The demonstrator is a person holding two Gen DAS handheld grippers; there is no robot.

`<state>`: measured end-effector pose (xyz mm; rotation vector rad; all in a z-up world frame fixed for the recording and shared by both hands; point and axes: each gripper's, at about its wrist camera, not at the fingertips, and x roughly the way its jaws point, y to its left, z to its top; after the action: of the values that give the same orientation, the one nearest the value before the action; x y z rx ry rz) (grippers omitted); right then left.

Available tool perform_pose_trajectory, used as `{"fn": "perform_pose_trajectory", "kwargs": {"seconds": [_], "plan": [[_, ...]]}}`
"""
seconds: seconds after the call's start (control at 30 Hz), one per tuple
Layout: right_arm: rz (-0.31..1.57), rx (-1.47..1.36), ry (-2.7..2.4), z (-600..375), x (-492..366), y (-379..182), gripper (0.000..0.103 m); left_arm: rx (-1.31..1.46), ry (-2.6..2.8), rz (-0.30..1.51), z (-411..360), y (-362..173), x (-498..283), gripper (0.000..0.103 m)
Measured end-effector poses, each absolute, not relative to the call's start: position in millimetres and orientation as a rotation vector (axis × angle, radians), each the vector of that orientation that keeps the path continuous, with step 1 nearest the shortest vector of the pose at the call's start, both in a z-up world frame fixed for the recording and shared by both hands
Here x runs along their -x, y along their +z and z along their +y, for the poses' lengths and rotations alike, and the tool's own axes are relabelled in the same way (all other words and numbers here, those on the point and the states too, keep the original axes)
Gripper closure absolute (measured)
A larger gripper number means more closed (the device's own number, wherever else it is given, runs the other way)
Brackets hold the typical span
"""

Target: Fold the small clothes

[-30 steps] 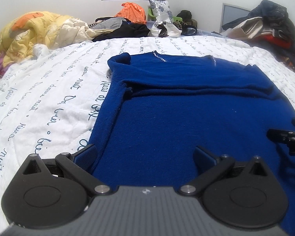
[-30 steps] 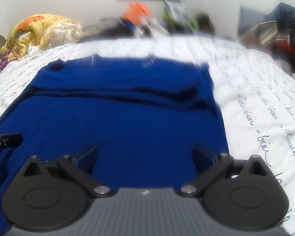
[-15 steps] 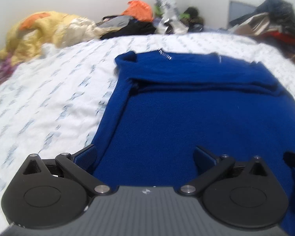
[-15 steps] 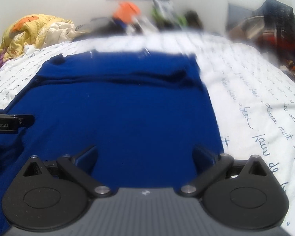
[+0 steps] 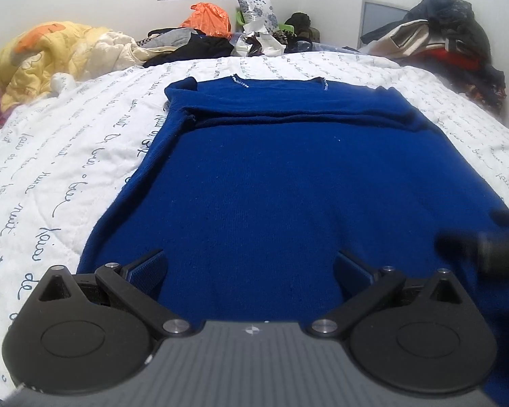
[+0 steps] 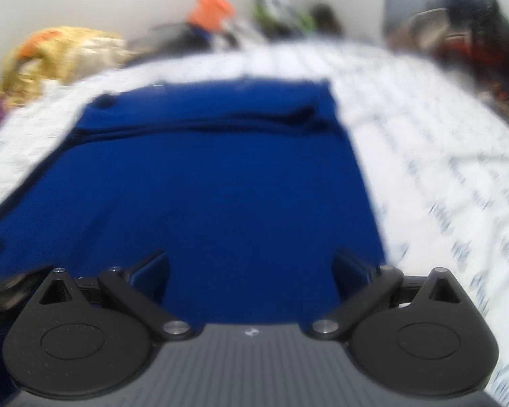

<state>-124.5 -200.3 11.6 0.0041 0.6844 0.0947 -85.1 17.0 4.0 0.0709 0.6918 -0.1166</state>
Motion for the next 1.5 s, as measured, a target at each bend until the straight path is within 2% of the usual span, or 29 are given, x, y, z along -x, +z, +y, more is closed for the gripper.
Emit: {"fn": "perform_pose_trajectory", "kwargs": {"seconds": [0.17,0.27,0.37,0.5,0.53,0.7,0.83,0.9,0.93,0.97,1.0,1.03,1.07,1.1,1.3,1.43,1.5], "plan": [[0.682,0.02,0.132,-197.2,126.2,11.4,0.0,-0.079,-0.107,0.699,15.5,8.9,87.2,0.0],[0.747,0.034,0.166,-203.2,130.5,22.1,0.0,-0.118,-0.043,0.681,25.0,22.4,105.7,0.0],[0.776,-0.168,0.237,-249.9,151.5,40.8,0.0,-0.059,-0.012,0.668,58.9,34.7,131.6,0.0],[0.896,-0.581,0.278,-330.7,171.7,33.3,0.0,0.217,-0.094,0.856,116.3,26.8,148.6,0.0],[0.914,-0.655,0.286,-344.6,176.7,32.0,0.0,0.265,-0.11,0.84,125.5,28.4,156.0,0.0],[1.09,-0.907,0.531,-352.3,183.5,13.7,0.0,0.548,-0.387,0.94,151.8,23.4,158.0,0.0],[1.087,-0.923,0.559,-344.0,187.2,13.1,0.0,0.583,-0.423,0.982,154.3,21.8,152.4,0.004],[1.078,-0.914,0.521,-342.3,189.7,14.3,0.02,0.572,-0.407,0.992,153.4,22.7,149.7,0.009],[1.099,-0.882,0.495,-339.8,190.1,13.2,0.062,0.556,-0.398,0.994,152.3,23.9,150.0,0.016],[1.137,-0.848,0.464,-336.1,186.7,9.1,0.097,0.538,-0.388,0.995,151.7,24.5,151.1,0.022],[1.137,-0.848,0.463,-335.9,187.3,4.3,0.098,0.526,-0.378,0.996,151.1,24.8,150.7,0.028],[1.122,-0.873,0.474,-337.6,188.6,1.6,0.098,0.516,-0.367,1.0,153.0,25.0,152.0,0.047],[1.117,-0.881,0.472,-338.0,189.1,1.3,0.098,0.505,-0.351,1.017,153.2,24.1,150.9,0.088],[1.112,-0.862,0.463,-337.8,189.0,5.3,0.098,0.502,-0.334,1.063,154.2,19.3,147.7,0.099],[0.994,-0.703,0.468,-361.7,198.8,63.3,0.099,0.492,-0.373,1.012,163.0,41.3,160.3,0.099],[1.085,-0.687,0.431,-373.2,196.6,37.3,0.098,0.48,-0.344,1.085,164.3,20.3,157.4,0.099],[1.113,-0.721,0.442,-364.8,196.4,28.3,0.094,0.516,-0.354,1.08,165.3,20.5,158.9,0.094]]}}
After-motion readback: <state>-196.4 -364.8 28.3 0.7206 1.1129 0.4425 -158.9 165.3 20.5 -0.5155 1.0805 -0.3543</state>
